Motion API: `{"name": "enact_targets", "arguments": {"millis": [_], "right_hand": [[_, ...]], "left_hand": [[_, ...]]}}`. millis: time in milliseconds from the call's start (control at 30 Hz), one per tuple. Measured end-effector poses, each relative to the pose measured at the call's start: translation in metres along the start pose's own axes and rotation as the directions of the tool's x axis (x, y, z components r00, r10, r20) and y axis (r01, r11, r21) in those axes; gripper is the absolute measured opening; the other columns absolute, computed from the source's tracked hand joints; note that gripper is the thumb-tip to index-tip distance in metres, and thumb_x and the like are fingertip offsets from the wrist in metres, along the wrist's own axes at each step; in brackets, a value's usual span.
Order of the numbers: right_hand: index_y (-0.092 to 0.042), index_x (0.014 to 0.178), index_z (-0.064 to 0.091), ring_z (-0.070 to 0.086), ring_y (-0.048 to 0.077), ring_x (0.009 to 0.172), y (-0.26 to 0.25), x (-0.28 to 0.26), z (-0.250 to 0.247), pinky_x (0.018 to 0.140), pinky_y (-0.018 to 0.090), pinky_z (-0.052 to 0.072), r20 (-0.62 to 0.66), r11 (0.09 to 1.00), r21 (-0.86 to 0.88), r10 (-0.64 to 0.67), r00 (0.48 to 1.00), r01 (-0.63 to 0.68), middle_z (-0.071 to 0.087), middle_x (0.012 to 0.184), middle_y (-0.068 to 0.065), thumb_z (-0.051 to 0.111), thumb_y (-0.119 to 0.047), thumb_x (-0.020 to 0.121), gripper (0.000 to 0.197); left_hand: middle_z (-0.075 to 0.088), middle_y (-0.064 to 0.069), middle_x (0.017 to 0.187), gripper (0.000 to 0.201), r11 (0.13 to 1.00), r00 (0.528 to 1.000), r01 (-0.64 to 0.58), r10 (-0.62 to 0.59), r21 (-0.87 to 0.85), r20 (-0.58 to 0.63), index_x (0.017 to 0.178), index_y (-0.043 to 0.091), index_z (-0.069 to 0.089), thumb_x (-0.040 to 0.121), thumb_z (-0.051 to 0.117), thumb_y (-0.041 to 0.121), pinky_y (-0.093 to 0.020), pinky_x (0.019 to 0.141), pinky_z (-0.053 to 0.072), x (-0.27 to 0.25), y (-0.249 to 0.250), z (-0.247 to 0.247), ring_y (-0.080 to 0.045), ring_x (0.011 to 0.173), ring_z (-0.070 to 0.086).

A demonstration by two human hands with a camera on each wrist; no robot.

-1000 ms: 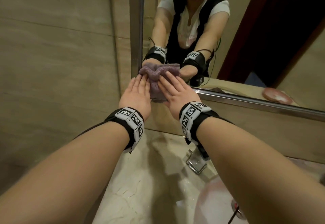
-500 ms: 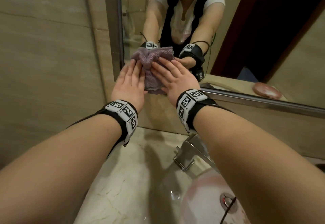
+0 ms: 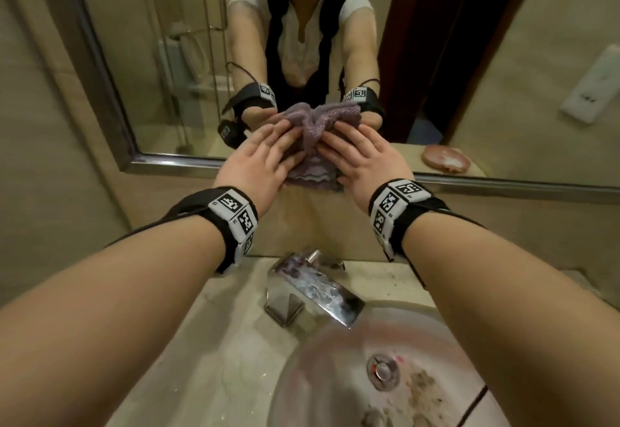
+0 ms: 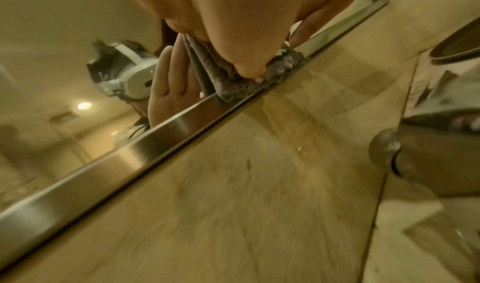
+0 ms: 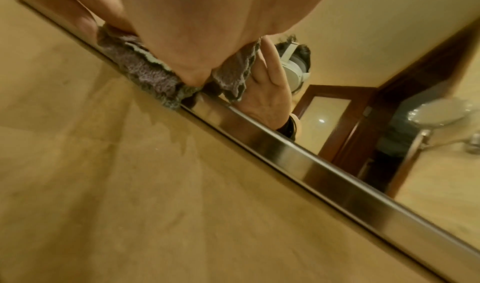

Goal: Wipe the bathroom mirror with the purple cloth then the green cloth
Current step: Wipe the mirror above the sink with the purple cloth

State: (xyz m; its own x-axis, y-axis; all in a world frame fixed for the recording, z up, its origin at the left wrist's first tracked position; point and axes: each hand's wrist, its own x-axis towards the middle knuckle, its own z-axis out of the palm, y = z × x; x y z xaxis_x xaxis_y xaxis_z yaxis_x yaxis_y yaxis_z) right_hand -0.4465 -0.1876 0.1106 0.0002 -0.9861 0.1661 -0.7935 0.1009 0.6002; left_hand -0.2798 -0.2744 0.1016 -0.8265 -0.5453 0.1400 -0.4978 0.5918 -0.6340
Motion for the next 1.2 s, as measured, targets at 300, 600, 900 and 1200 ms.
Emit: {"name": "enact_targets", "arguments": {"millis": [300,600,900,1200], "right_hand": [[-0.027,0.145,-0.02,-0.019,0.02,0.142,0.087,-0.071,0.032,0.113,0.036,-0.015,0.182,0.988,-0.093,0.136,0.974,-0.121,-0.023,0.154,-0.008,0.018,-0.032,0.102,0.058],[-0.028,0.143,-0.025,-0.021,0.024,0.142,0.147,-0.114,0.043,0.111,0.038,-0.017,0.292,0.968,-0.153,0.237,0.927,-0.199,-0.027,0.152,-0.006,0.021,-0.03,0.099,0.064],[-0.028,0.143,-0.026,-0.023,0.028,0.141,0.139,-0.104,0.043,0.107,0.04,-0.022,0.231,0.973,-0.123,0.219,0.948,-0.195,-0.028,0.152,-0.003,0.022,-0.051,0.098,0.07],[-0.029,0.144,-0.022,-0.023,0.029,0.141,0.098,-0.057,0.002,0.109,0.04,-0.02,0.123,0.988,-0.066,0.149,0.981,-0.142,-0.027,0.153,-0.004,0.029,-0.051,0.097,0.073]], "left_hand": [[-0.016,-0.016,0.154,0.054,0.996,0.993,-0.084,0.085,0.016,-0.076,0.151,0.02,-0.004,0.103,0.017,0.033,-0.041,0.109,-0.019,0.055,0.076,-0.076,-0.031,0.142,-0.017],[-0.019,-0.017,0.153,0.057,0.996,0.995,-0.077,0.08,0.046,-0.064,0.151,0.02,-0.004,0.102,0.017,0.04,-0.044,0.111,-0.016,0.092,0.133,-0.136,-0.033,0.141,-0.02],[-0.023,-0.02,0.151,0.063,0.985,0.997,-0.047,0.057,0.166,-0.051,0.149,0.019,-0.012,0.1,0.024,0.039,-0.045,0.108,-0.02,0.082,0.112,-0.126,-0.033,0.14,-0.023],[-0.02,-0.021,0.152,0.06,0.983,0.999,0.043,-0.045,0.179,0.009,0.149,0.019,-0.012,0.101,0.019,0.037,-0.044,0.109,-0.019,0.049,0.052,-0.101,-0.033,0.14,-0.022]]}}
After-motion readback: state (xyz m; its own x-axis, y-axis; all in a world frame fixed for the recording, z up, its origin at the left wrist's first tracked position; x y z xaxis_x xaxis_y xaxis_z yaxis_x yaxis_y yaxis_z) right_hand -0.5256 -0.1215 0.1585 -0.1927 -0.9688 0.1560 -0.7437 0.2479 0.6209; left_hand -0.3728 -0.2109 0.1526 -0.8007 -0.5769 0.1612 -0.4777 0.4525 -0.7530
